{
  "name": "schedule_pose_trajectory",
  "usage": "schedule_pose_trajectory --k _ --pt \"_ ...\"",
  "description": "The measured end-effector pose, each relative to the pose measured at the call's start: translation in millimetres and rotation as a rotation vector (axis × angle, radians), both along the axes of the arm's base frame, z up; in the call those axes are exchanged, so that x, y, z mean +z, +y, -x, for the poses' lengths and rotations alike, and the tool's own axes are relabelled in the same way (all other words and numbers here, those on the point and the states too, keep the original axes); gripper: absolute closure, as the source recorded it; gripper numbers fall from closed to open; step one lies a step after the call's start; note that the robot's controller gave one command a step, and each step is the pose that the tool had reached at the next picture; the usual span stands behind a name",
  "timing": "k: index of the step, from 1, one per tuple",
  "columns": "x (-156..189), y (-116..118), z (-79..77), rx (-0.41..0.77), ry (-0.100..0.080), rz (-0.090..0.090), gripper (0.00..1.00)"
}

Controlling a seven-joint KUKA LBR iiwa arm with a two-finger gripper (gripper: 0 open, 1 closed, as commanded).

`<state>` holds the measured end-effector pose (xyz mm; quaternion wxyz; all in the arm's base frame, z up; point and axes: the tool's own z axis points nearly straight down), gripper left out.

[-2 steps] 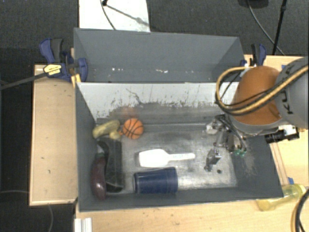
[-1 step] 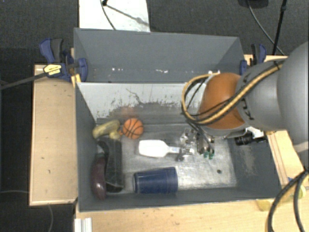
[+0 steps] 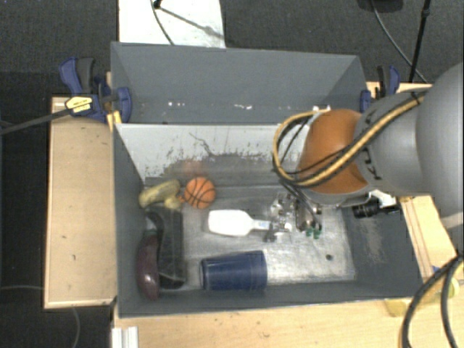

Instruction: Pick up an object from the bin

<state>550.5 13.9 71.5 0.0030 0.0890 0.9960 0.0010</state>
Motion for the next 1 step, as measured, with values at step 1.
schedule_pose_trajectory --k 1 --pt "85.2 -1.3 -10.8 0.004 0.004 0.001 1.0"
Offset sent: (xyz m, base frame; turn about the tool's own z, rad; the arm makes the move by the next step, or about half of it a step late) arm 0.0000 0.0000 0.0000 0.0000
